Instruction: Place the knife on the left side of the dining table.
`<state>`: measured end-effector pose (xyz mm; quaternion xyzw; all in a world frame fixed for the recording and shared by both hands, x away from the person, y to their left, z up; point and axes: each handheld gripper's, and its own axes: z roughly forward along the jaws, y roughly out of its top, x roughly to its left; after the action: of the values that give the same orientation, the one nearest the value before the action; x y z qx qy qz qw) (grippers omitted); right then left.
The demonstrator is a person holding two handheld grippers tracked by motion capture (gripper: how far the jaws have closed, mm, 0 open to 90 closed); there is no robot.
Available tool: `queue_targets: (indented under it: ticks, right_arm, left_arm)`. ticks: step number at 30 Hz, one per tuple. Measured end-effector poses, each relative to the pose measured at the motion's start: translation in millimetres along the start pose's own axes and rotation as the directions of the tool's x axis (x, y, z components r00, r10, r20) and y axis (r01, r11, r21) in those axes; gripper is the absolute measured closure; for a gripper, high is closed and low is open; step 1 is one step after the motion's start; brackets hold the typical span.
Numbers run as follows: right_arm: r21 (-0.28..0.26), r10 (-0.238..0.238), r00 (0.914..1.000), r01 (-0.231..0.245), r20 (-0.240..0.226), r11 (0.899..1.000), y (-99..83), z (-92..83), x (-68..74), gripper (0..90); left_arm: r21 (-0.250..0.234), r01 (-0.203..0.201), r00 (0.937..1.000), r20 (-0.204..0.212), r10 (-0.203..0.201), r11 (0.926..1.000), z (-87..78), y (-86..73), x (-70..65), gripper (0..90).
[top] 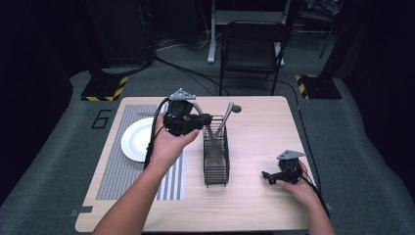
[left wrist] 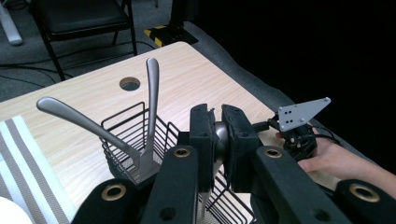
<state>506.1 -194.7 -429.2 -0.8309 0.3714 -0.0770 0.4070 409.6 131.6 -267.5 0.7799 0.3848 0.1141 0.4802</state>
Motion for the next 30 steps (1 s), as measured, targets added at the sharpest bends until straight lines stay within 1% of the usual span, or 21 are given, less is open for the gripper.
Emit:
queue_targets:
  ticks: [8,9,10,12,13,14,23,25,26,30]
  right_arm:
    - [0.0,0.0,1.0,0.0,0.0,1.0,0.0,0.0,0.0,0.0]
    - [0.0,-0.001,1.0,0.001,-0.007,1.0,0.0,0.2,-0.3,0.0]
    - [0.0,0.0,1.0,0.0,0.0,1.0,0.0,0.0,0.0,0.0]
    - [0.0,0.0,1.0,0.0,0.0,1.0,0.0,0.0,0.0,0.0]
    - [0.0,-0.001,1.0,0.001,-0.007,1.0,0.0,0.1,-0.3,0.0]
    - [0.0,0.001,1.0,-0.001,0.0,1.0,0.0,0.0,0.0,0.0]
    - [0.0,0.0,1.0,0.0,-0.001,1.0,0.0,0.0,-0.1,0.0]
    - [0.0,0.0,1.0,0.0,-0.008,1.0,0.0,0.1,-0.3,0.0]
    - [0.0,0.0,1.0,0.0,0.001,1.0,0.0,0.0,0.0,0.0]
    - [0.0,0.0,1.0,0.0,0.0,1.0,0.0,0.0,-0.1,0.0]
  left_arm:
    - [-0.019,-0.007,0.9999,-0.009,0.007,0.9998,-15.3,8.8,-3.3,83.2]
    - [-0.022,-0.006,0.9999,-0.011,0.006,0.9997,-18.0,9.9,-3.8,83.2]
    - [-0.024,-0.009,0.9999,-0.011,0.009,0.9997,-20.7,11.1,-3.9,83.2]
    - [-0.033,-0.011,0.9999,-0.012,0.01,0.9994,-26.1,13.5,-4.4,83.2]
    - [-0.034,-0.012,0.9998,-0.015,0.012,0.9993,-29.1,14.7,-4.5,83.2]
    - [-0.038,-0.013,0.9998,-0.018,0.012,0.9992,-31.9,16.0,-4.9,83.2]
    - [-0.066,-0.023,0.999,-0.04,0.021,0.9976,-60.7,25.0,-6.3,83.2]
    - [-0.072,-0.024,0.9988,-0.045,0.021,0.9971,-65.7,25.9,-5.8,83.2]
    - [-0.076,-0.023,0.9987,-0.047,0.02,0.9968,-68.4,26.3,-5.4,83.2]
    - [-0.09,-0.013,0.9986,-0.052,0.008,0.9959,-77.0,26.4,-1.5,83.2]
